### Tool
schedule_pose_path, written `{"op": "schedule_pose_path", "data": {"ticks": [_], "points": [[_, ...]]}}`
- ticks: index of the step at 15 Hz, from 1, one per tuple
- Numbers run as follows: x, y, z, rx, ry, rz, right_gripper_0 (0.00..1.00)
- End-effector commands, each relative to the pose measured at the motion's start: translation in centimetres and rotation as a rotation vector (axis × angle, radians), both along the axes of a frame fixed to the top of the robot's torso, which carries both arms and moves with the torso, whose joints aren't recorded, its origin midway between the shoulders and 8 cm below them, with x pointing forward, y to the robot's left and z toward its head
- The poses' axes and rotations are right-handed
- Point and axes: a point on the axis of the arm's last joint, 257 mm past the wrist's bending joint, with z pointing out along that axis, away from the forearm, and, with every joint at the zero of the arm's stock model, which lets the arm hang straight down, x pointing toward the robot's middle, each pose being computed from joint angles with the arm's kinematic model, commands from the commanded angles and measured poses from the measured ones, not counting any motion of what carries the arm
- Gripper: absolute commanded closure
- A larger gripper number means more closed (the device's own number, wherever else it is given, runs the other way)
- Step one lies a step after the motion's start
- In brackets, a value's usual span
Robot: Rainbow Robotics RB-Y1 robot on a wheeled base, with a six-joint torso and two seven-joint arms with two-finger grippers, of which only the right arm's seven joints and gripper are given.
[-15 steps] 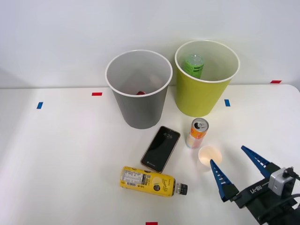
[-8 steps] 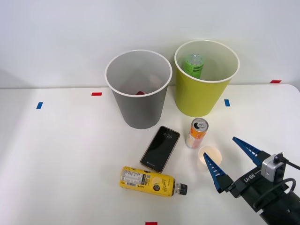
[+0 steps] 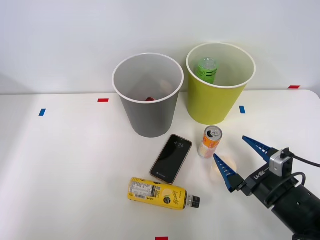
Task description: Put cans in the gray bin, plastic bottles in the light green bin
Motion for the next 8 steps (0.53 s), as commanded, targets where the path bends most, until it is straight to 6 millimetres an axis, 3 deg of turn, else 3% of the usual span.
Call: {"op": "schedule_pose_path", "data": {"ticks": [1, 8], "points": [[1.1, 0.5, -0.5, -0.021, 0.011, 0.033, 0.00], [3.0, 2.0, -1.3, -0.013, 0.019, 0.050, 0.00]]}}
